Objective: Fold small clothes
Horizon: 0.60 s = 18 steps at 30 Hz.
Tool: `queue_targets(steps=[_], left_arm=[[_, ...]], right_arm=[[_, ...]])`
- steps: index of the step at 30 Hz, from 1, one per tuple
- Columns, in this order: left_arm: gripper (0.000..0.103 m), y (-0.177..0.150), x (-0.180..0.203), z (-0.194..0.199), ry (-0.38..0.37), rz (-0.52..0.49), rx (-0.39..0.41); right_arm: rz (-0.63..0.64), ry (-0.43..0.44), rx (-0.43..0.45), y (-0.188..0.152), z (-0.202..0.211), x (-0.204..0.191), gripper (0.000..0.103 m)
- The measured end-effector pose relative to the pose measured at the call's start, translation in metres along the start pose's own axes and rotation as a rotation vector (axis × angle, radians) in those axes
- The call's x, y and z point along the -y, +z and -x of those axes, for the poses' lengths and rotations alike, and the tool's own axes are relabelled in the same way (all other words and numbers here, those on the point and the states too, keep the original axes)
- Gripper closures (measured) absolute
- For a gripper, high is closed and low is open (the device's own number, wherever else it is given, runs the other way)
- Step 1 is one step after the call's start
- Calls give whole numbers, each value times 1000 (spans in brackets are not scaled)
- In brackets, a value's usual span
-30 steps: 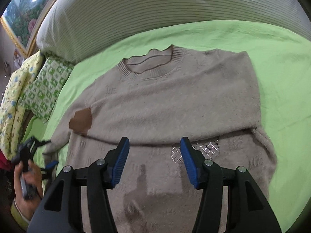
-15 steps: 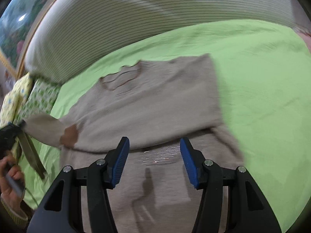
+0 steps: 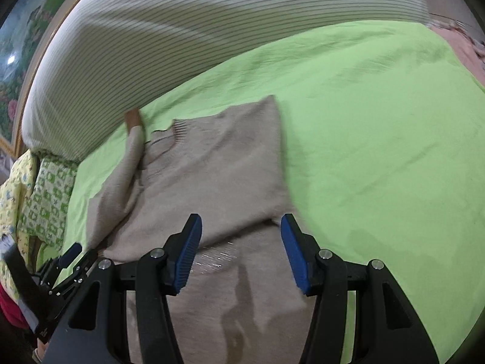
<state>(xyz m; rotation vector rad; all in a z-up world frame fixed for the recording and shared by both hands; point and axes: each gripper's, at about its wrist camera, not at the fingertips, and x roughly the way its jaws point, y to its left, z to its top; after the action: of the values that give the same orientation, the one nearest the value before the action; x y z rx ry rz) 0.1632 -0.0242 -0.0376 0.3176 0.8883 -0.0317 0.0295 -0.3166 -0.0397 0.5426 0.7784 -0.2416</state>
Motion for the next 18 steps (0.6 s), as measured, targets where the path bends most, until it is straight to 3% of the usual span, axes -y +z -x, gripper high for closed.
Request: queue_targets(steps=[3, 9, 14, 18], left_arm=[[45, -11, -37, -18, 56, 64, -53], [43, -14, -66, -48, 46, 94, -111], [43, -19, -69, -61, 35, 84, -130], [43, -26, -69, -64, 35, 102, -147]], right_arm=[[51, 80, -22, 5, -25, -33, 47], [149, 176, -49, 45, -103, -95, 47], [207, 86, -86, 86, -170, -143, 47], [306, -14, -82, 95, -210, -190, 47]])
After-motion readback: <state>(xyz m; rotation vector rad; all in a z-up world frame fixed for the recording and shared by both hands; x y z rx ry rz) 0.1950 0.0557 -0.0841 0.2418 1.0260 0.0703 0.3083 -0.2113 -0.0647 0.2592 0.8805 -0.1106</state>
